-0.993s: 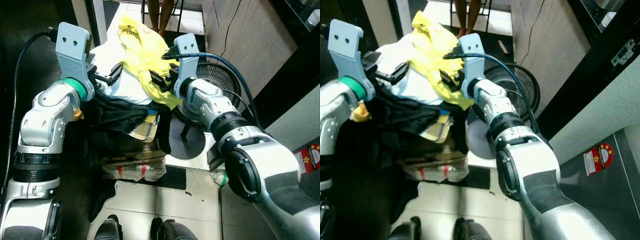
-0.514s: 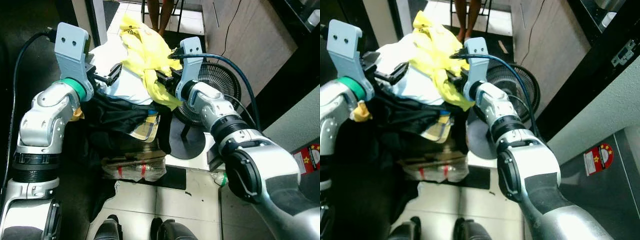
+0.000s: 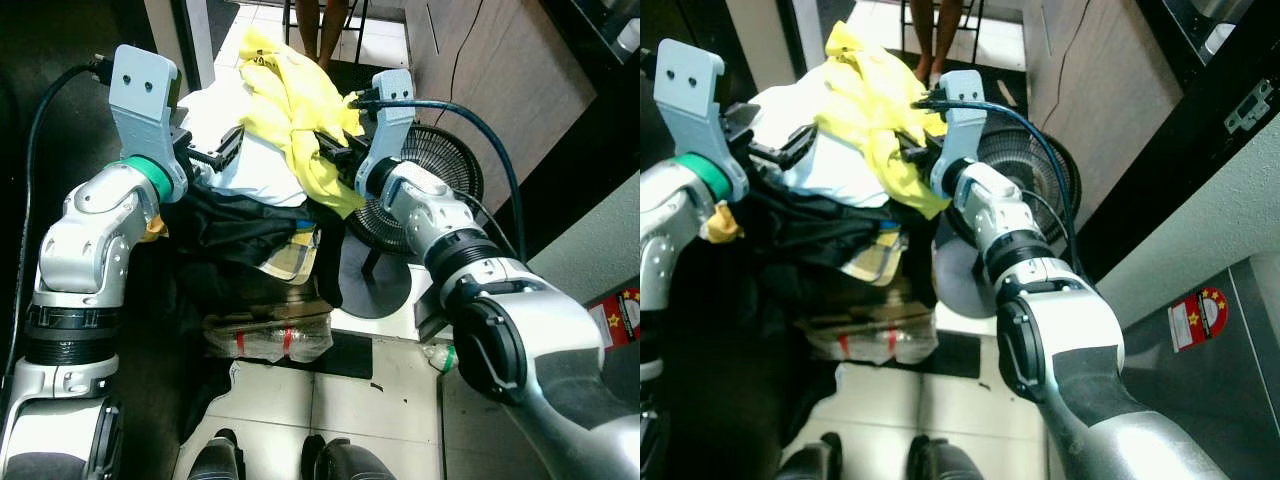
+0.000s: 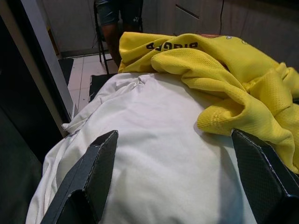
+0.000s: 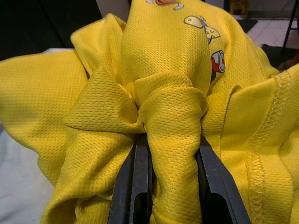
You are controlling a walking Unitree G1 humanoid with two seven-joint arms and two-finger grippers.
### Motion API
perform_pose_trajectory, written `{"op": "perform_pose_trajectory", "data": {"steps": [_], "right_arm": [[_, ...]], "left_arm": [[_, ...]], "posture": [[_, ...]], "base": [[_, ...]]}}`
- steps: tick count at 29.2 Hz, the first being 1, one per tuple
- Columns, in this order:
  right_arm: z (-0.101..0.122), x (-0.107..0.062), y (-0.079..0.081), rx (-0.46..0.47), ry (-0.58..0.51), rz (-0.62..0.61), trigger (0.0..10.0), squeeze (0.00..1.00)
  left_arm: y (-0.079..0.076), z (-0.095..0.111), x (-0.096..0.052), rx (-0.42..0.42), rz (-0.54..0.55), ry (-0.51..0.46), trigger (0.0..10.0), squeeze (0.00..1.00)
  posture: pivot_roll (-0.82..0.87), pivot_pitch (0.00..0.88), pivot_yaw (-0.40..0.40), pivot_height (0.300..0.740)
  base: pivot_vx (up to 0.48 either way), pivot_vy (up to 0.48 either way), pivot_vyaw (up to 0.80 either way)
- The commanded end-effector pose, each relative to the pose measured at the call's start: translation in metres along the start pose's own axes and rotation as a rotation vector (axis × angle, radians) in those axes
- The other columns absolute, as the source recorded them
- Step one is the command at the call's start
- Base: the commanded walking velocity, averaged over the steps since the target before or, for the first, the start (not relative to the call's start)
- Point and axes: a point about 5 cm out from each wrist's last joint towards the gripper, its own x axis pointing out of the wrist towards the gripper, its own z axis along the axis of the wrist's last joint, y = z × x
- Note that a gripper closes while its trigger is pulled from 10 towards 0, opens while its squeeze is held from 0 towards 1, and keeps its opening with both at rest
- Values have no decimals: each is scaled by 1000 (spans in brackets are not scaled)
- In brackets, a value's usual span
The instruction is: Clothes washing
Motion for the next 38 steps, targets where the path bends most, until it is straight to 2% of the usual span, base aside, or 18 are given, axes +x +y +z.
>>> {"op": "perform_pose_trajectory", "data": {"steps": [1, 7, 10, 12, 13, 14, 15, 17, 18, 20, 22, 27, 29, 30, 34, 35, 36, 38], "right_arm": [[5, -1, 0, 7, -45, 16, 0, 0], [24, -1, 0, -14, -142, 36, 0, 0], [73, -10, 4, -174, -381, 35, 0, 0], [82, -12, 6, -208, -425, 32, 0, 0], [99, -18, 8, -254, -497, 18, 4510, 0], [99, -18, 8, -254, -497, 18, 4510, 0], [120, -26, 11, -309, -583, 5, 10000, 0], [150, -41, 15, -381, -708, -20, 10000, 0], [150, -41, 15, -381, -708, -20, 10000, 0], [191, -65, 18, -442, -872, -62, 10000, 0], [196, -69, 18, -449, -893, -63, 10000, 0], [232, -104, 28, -521, -1070, -93, 10000, 0], [232, -110, 30, -531, -1083, -102, 10000, 0], [209, -112, 24, -518, -1008, -149, 10000, 0], [187, -111, 17, -502, -930, -199, 10000, 0], [167, -109, 10, -479, -861, -244, 10000, 0], [167, -109, 10, -479, -861, -244, 10000, 0], [123, -104, -2, -431, -716, -317, 10000, 0]], "left_arm": [[0, -1, -1, 9, -4, 3, 10000, 0], [0, 0, -1, 10, -4, 1, 10000, 0], [-1, 1, -2, 9, -8, -3, 10000, 0], [-1, 1, -2, 9, -9, -4, 10000, 0], [-2, 1, -1, 8, -13, -5, 10000, 0], [-2, 1, -1, 8, -13, -5, 10000, 0], [-4, 1, 1, 5, -19, -6, 10000, 0], [-6, 1, 3, 2, -30, -9, 10000, 0], [-6, 1, 3, 2, -30, -9, 10000, 0], [-9, 1, 6, -2, -41, -12, 10000, 0], [-9, 1, 6, -2, -42, -12, 10000, 0], [-10, 8, 5, -2, -36, -59, 10000, 0], [-10, 13, 3, -7, -34, -98, 10000, 0], [-12, 27, -4, -19, -40, -180, 10000, 0], [-13, 33, -9, -23, -44, -218, 10000, 0], [-14, 36, -11, -22, -48, -240, 10000, 0], [-14, 36, -11, -22, -48, -240, 10000, 0], [-16, 40, -15, -27, -55, -279, 10000, 0]], "posture": [[121, 118, -32, 740], [120, 118, -31, 740], [111, 113, -24, 740], [111, 113, -24, 740], [101, 106, -19, 740], [101, 106, -19, 740], [95, 102, -17, 740], [88, 96, -14, 740], [88, 96, -14, 740], [80, 85, -11, 740], [80, 85, -11, 740], [71, 72, -14, 740], [71, 72, -14, 740], [64, 66, -12, 740], [64, 66, -12, 740], [54, 62, -3, 740], [54, 62, -3, 740], [47, 58, 8, 740]], "base": [[0, 0, 0], [0, 0, 0], [0, 0, 0], [0, 0, 0], [0, 0, 0], [0, 0, 0], [0, 0, 0], [0, 0, 0], [0, 0, 0], [0, 0, 0], [0, 0, 0], [0, 0, 0], [0, 0, 0], [0, 0, 0], [0, 0, 0], [0, 0, 0], [0, 0, 0], [0, 0, 0]]}}
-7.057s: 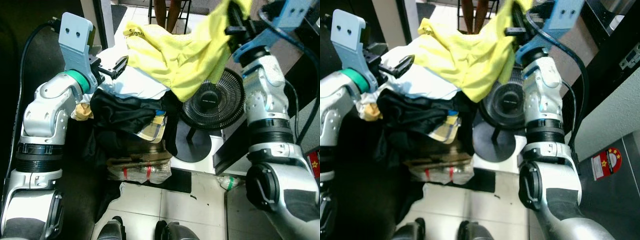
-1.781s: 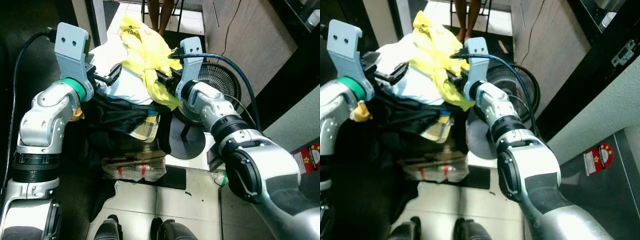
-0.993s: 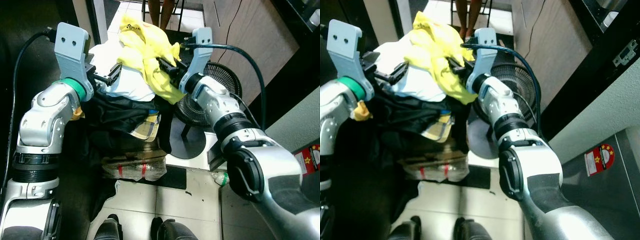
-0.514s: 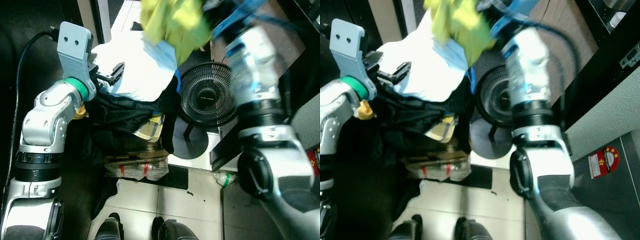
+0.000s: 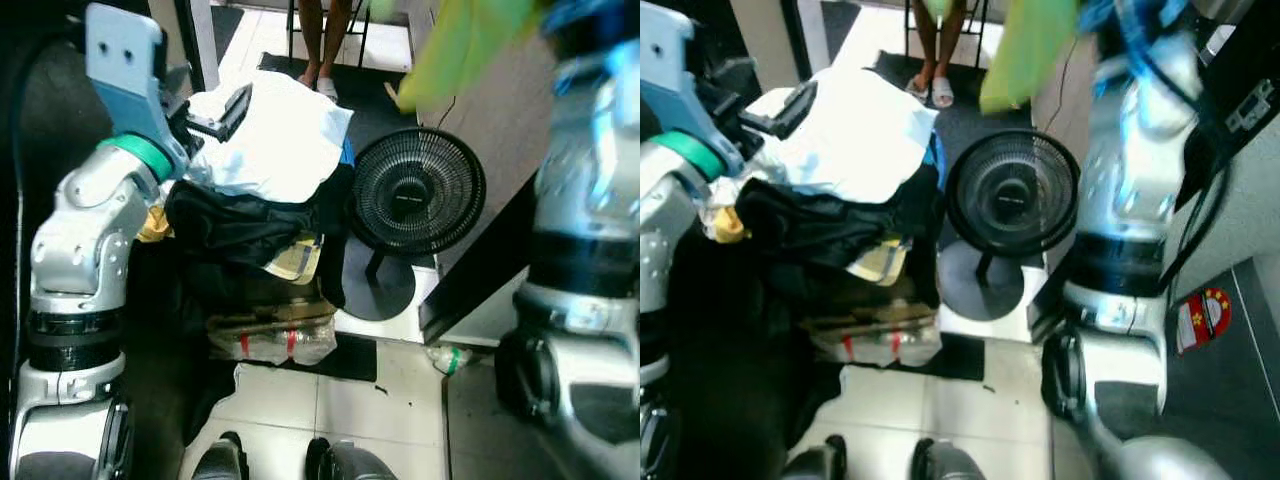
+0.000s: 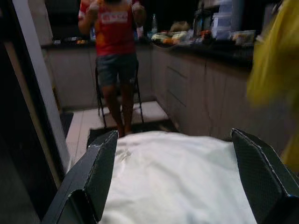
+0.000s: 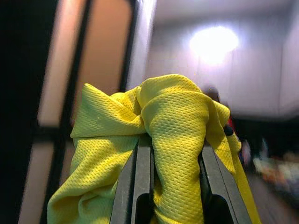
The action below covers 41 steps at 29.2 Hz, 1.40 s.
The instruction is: Clothes washing
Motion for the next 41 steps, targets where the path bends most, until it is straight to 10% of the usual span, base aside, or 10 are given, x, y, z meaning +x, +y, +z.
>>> {"op": "perform_pose_trajectory", "data": {"steps": [1, 41], "right_arm": [[-16, -13, 3, -21, 83, -22, 10000, 0], [-30, -30, 21, 50, 159, -63, 10000, 0]], "left_arm": [[-2, 4, -2, -19, -3, -42, 10000, 0], [1, 7, 2, 0, 62, -104, 10000, 0]], "posture": [[41, 52, 11, 740], [51, 41, 18, 740]], "base": [[0, 0, 0], [0, 0, -180]]}}
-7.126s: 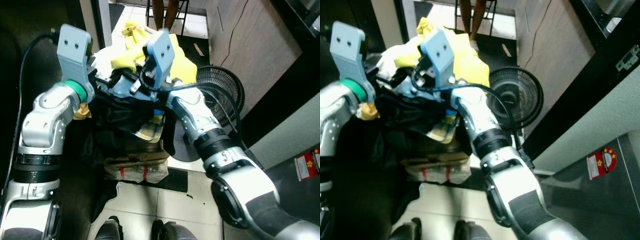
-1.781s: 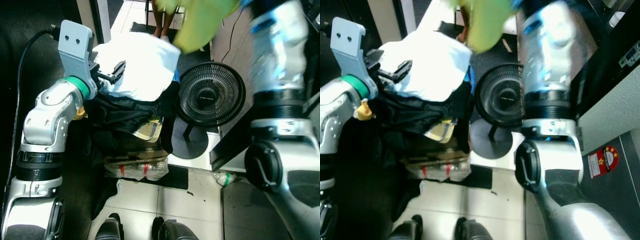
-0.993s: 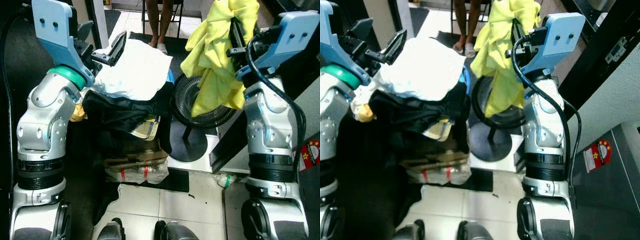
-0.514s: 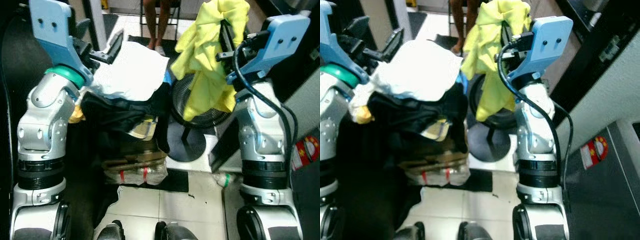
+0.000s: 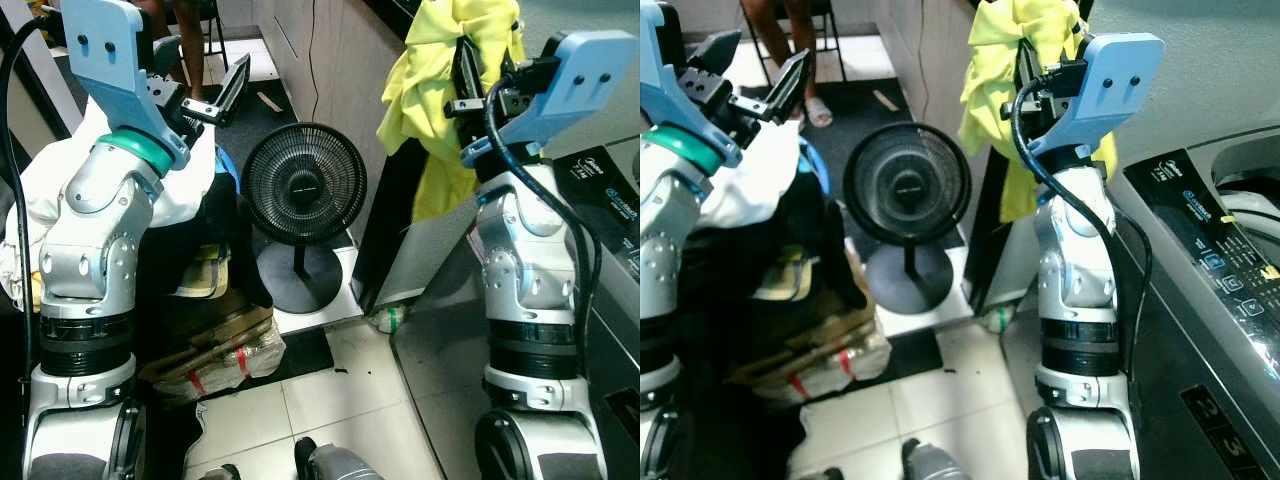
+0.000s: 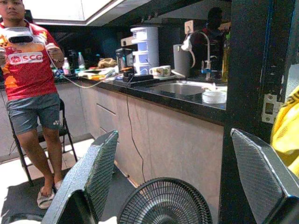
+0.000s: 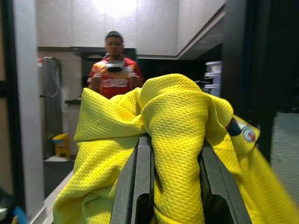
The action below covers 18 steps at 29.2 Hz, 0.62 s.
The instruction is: Clothes washing
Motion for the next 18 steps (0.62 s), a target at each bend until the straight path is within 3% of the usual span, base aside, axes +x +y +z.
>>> {"op": "perform_pose_trajectory", "data": {"steps": [1, 3, 7, 18], "right_arm": [[5, 1, 0, 12, -23, -4, 10000, 0], [5, 1, 0, 14, -23, -6, 10000, 0], [5, 1, 0, 14, -25, -15, 10000, 0], [4, 1, -1, 30, -22, -24, 10000, 0]], "left_arm": [[1, 1, 0, 0, 3, -6, 10000, 0], [1, 1, 0, 2, 4, -6, 10000, 0], [1, 2, 1, 4, 3, -6, 10000, 0], [1, 2, 2, 8, 0, -3, 10000, 0]], "posture": [[52, 41, 18, 740], [52, 41, 21, 740], [54, 41, 24, 740], [55, 42, 28, 740]], "base": [[0, 0, 0], [0, 0, -800], [0, 0, 0], [0, 0, -756]]}}
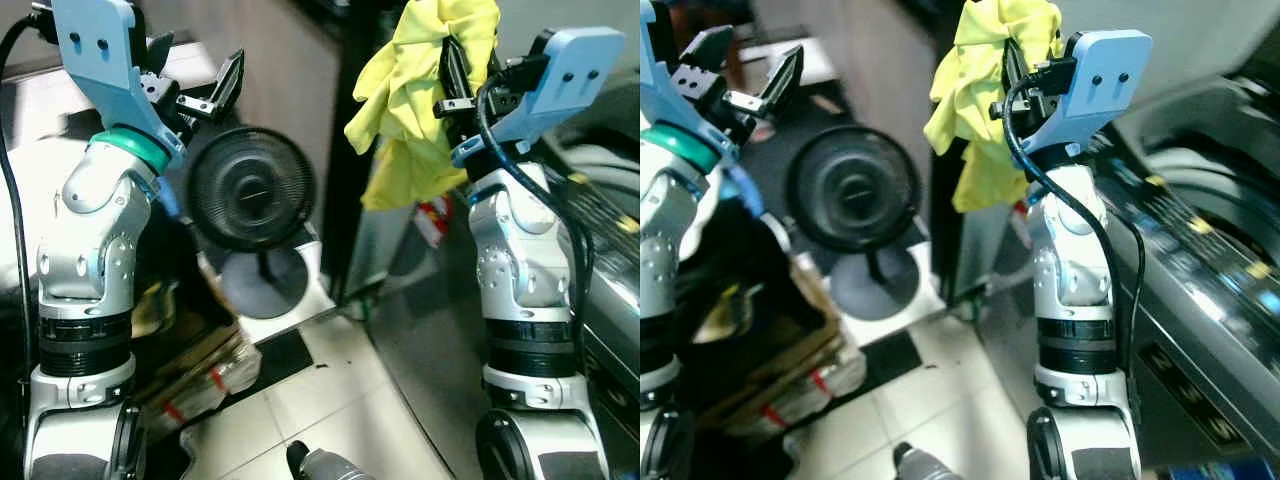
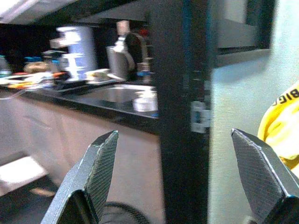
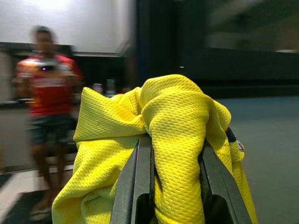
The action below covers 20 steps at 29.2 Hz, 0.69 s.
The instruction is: Clothes washing
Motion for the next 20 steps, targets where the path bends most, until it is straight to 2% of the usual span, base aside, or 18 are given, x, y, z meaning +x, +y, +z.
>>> {"op": "perform_pose_trajectory", "data": {"steps": [1, 20], "right_arm": [[4, 1, 0, 2, -18, -2, 10000, 0], [4, 2, 4, 15, -20, 8, 10000, 0]], "left_arm": [[0, -2, 0, -1, 1, 7, 10000, 0], [1, -1, 1, -1, 1, 7, 10000, 0]], "posture": [[55, 42, 28, 740], [58, 47, 30, 740]], "base": [[0, 0, -788], [0, 0, -795]]}}
